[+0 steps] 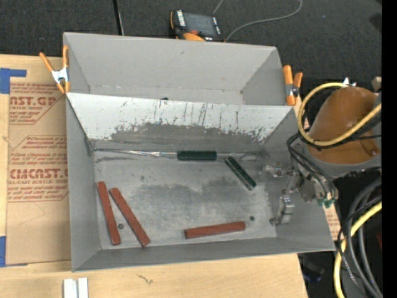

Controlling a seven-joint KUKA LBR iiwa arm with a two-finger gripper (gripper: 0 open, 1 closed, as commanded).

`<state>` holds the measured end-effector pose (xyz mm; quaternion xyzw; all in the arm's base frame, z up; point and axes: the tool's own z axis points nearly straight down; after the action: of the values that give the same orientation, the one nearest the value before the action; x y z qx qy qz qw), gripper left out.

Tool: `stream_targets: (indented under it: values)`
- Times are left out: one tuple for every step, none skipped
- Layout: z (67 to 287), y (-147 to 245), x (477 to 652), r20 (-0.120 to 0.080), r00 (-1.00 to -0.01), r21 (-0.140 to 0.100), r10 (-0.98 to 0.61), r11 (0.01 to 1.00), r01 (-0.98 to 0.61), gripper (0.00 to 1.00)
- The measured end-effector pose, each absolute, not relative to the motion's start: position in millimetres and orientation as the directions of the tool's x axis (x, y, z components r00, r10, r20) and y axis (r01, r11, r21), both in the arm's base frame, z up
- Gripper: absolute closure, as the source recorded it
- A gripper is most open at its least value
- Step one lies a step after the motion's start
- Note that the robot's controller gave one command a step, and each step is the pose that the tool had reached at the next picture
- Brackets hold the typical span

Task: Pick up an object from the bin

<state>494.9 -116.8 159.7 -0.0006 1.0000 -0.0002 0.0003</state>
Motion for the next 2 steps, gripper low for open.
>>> stream_targets:
  values:
    - [66.7,-58.3,484.6,-0.002,-1.000,0.003,0.008,1.000,0.008,0.00]
    - [69.6,-61.2,484.4,0.000,-1.000,0.001,0.011,1.000,0.011,1.00]
